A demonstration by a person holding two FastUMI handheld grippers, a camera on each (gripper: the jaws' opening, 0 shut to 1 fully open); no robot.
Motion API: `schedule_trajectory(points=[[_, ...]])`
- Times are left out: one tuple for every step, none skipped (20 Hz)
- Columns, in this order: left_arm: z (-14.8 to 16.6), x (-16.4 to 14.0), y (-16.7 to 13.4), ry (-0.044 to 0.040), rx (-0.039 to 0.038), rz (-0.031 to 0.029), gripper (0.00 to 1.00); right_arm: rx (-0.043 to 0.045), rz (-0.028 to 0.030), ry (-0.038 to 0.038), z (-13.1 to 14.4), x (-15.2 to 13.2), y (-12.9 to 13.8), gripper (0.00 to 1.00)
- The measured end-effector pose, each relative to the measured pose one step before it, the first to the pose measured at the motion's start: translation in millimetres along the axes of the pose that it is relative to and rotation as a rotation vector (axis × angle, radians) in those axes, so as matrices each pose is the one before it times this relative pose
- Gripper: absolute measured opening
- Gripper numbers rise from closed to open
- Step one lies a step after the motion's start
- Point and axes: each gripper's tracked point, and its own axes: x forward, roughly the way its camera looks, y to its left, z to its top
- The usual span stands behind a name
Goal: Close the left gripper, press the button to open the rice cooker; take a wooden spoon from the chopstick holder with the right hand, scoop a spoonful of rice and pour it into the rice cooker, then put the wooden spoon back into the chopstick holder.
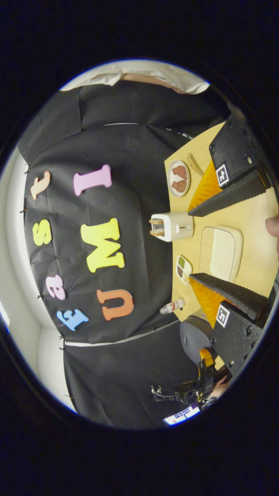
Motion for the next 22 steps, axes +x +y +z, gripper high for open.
schedule_trajectory(points=[[-0.73,-0.86,0.96,-0.01290,0.00142,-0.00504,0.94,-0.01125,-0.00520,-0.00358,0.87,-6.53,4.17,0.95],[-0.04,-2.19,-0.23,-0.01486,0.00229,-0.00593,0.94,-0.01596,-0.01043,-0.00985,3.09,-6.37,2.03,0.95],[0.68,0.24,0.10,-0.01304,0.00406,-0.00501,0.94,-0.01217,-0.00974,-0.00930,2.33,-6.46,1.47,0.95],[-0.33,1.02,0.22,-0.00870,0.00312,-0.00337,0.94,-0.00701,-0.00709,-0.00539,1.72,-5.36,2.36,0.92],[0.21,-0.93,-0.21,-0.01000,0.00245,-0.00397,0.94,-0.00408,-0.00788,-0.00438,0.39,-5.68,2.40,0.92],[-0.15,0.27,0.99,-0.01050,0.00005,-0.00313,0.94,-0.00435,-0.00847,-0.00148,0.02,-5.09,1.60,0.92],[0.85,-0.16,0.53,-0.01432,-0.00083,-0.00121,0.94,-0.00401,-0.00729,-0.00148,-0.81,-5.84,1.12,0.95],[0.36,0.19,-0.45,-0.01198,0.00178,-0.00051,0.94,-0.00359,-0.00755,-0.00276,-0.37,-6.00,0.76,0.95],[-0.17,0.67,0.00,-0.01199,0.00209,0.00132,0.93,-0.00156,-0.00844,-0.00345,-0.48,-5.26,-0.72,0.92],[-0.31,0.01,0.65,-0.00905,0.00008,0.00285,0.93,-0.00044,-0.00713,-0.00071,-1.34,-4.73,-0.61,0.95],[0.08,-0.18,0.74,-0.00884,-0.00030,0.00295,0.93,-0.00132,-0.00809,0.00113,-2.59,-4.43,-0.45,0.92],[0.37,-0.02,-0.38,-0.00476,-0.00176,0.00344,0.93,-0.00084,-0.00787,0.00421,-3.00,-4.08,-2.00,0.95],[0.14,0.55,0.19,-0.00354,-0.00193,0.00247,0.93,0.00211,-0.00483,0.00409,-2.62,-4.44,-0.90,0.95],[1.79,-0.14,-0.69,-0.00432,0.00086,0.00121,0.93,0.00341,-0.00429,0.00428,-2.08,-3.37,-1.06,0.92],[0.14,0.32,0.39,-0.00215,0.00040,0.00117,0.96,0.00247,0.00000,0.00066,-0.81,-3.22,0.10,0.95],[0.99,-0.16,-0.01,-0.00644,-0.00104,0.00008,0.97,-0.00194,-0.00396,-0.00362,0.43,-2.28,-0.87,0.95],[1.14,0.16,-0.11,-0.00682,-0.00364,-0.00105,0.97,-0.00280,-0.00362,-0.00342,-0.64,-2.96,-1.78,0.95],[0.17,-0.90,1.02,-0.00412,-0.00344,-0.00107,0.96,0.00061,-0.00396,-0.00448,-0.13,-2.44,-1.14,0.95],[0.02,0.86,-0.30,-0.00171,-0.00082,-0.00155,0.96,0.00314,-0.00377,0.00055,-1.61,-2.43,-0.72,0.95],[-0.26,-0.15,-0.12,-0.00025,0.00363,-0.00115,0.96,0.00476,-0.00100,0.00267,-2.25,-1.28,-0.65,0.95],[1.55,-0.03,-0.18,-0.00119,0.00781,-0.00160,0.96,0.00507,-0.00166,0.00158,-1.28,-1.74,-0.88,0.95],[1.10,-0.24,-0.61,0.00002,0.00540,-0.00308,0.96,0.00235,0.00023,0.00358,-1.31,-1.91,-1.00,0.95]])
